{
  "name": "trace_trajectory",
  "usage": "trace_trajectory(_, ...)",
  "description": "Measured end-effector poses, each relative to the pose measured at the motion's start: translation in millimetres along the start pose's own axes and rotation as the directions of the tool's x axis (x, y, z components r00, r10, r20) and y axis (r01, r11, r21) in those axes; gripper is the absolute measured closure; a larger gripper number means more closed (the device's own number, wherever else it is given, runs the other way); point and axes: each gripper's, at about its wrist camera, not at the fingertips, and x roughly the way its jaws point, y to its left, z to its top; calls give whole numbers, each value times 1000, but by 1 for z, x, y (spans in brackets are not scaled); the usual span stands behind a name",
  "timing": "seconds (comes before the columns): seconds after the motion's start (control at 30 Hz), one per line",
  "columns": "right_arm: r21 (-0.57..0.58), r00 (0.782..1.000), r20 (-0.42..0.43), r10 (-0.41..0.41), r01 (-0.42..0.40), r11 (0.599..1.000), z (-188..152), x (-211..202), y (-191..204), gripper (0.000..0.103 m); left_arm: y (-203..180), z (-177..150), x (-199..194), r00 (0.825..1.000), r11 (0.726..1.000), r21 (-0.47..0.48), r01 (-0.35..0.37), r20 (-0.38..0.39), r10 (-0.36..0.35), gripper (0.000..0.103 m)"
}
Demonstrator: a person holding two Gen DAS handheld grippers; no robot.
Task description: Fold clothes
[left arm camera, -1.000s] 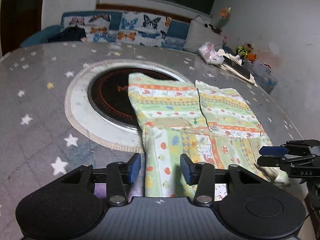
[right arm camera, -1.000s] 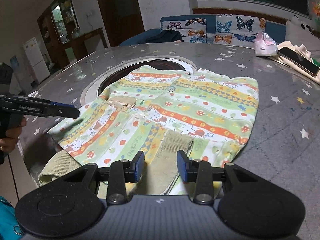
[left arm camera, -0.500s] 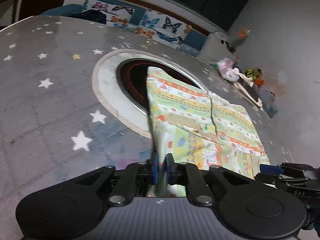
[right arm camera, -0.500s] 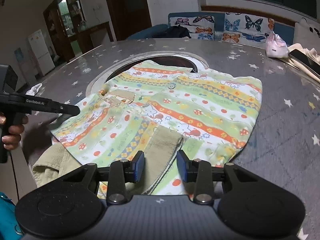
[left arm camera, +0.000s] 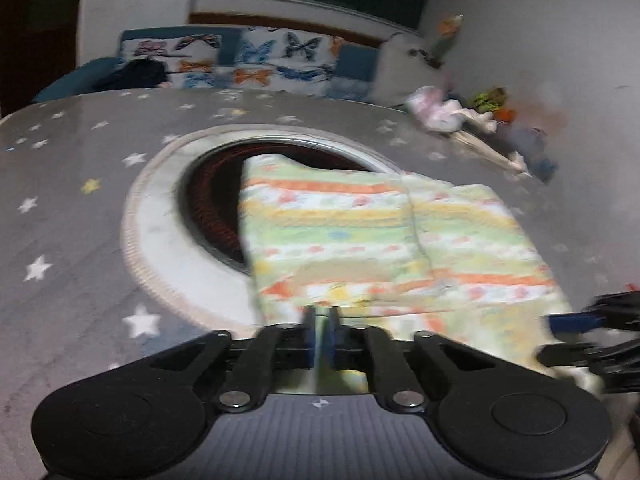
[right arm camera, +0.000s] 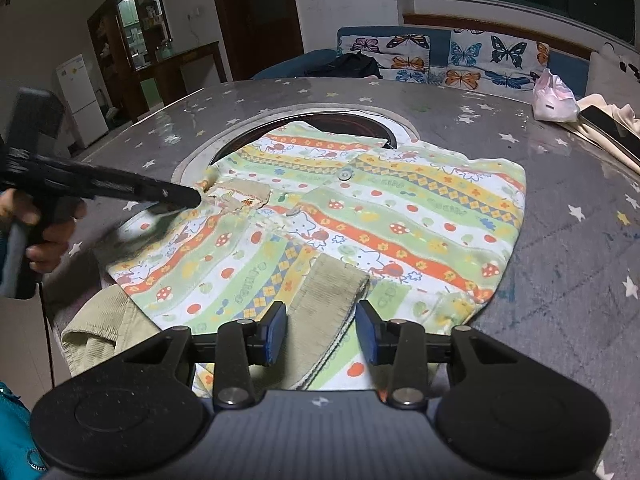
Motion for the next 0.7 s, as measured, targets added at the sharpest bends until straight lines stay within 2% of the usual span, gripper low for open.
trace_trajectory(0.07, -5, 1000, 0, -1, 1, 1000, -1, 0, -1, 64, 7, -3, -6, 997, 998, 2, -70, 16, 70, 103)
trace_trajectory(0.1, -7, 1000, -1, -1, 1, 1000, -1, 0, -1, 64, 10, -5, -8, 991, 991, 10, -132, 18, 132, 103)
trace_trajectory(0.2, -21, 1000, 0, -2, 2, 1000, 0, 1, -1, 63, 24, -8, -15, 984, 983, -20, -180, 11, 180, 103)
trace_trajectory(0.33, -25, 1000, 5, -1, 1, 1000, 1, 1, -1, 63, 24, 0, -27, 996, 994, -65, -83, 34, 86, 101)
trace_trajectory(0.4, -28, 1000, 6, -3, 3, 1000, 1, 1, 0, 63, 12, 8, -26, 999, 999, -46, -16, 46, 18, 100)
trace_trajectory(0.47, -32, 1000, 7, -7, 7, 999, 2, 1, 1, 63, -1, 11, -19, 999, 1000, -5, 20, 45, -20, 99)
trace_trajectory(0.57, -44, 1000, 3, -8, 8, 999, 2, 2, 4, 63, -13, 9, 0, 1000, 999, 50, -6, 11, 5, 99)
trace_trajectory(0.7, -67, 1000, -11, -18, 18, 998, 0, 0, 4, 63, -8, 4, 2, 1000, 998, 53, -18, -1, 18, 98)
